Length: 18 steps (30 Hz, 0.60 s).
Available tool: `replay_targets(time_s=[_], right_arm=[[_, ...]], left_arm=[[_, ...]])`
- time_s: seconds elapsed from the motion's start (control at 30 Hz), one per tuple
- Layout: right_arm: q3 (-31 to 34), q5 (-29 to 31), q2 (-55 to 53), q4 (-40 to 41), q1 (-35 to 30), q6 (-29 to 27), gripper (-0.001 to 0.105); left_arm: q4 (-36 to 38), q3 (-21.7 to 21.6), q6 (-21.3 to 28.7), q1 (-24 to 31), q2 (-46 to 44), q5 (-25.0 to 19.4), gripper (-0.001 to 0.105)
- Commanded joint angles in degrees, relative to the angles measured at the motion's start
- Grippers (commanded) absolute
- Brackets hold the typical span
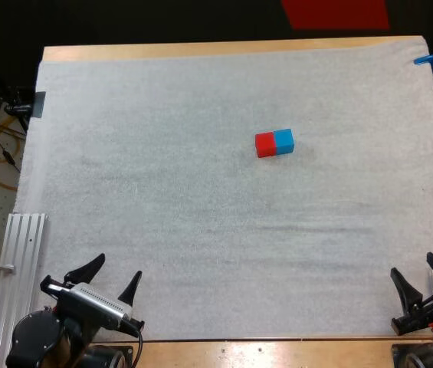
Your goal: Stack red cube on blue cube
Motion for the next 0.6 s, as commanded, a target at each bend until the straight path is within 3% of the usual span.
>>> replay_targets(time_s=[0.0,0.4,0.57], right_arm=[[-0.2,-0.5,-2.2,0.0,-0.1,-0.4,0.059],[-0.4,1.2,-0.9,0.0,-0.1,-0.4,0.059],[-2.8,1.2,3.5,-0.6,-0.1,-0.4,0.059]], left_arm=[[-0.8,0.0,-0.6,0.0,-7.8,-0.1,0.063],[-2.5,-0.2,-0.6,0.0,-7.3,0.3,0.063],[-2.8,-3.8,-0.6,0.0,-3.2,0.3,0.063]])
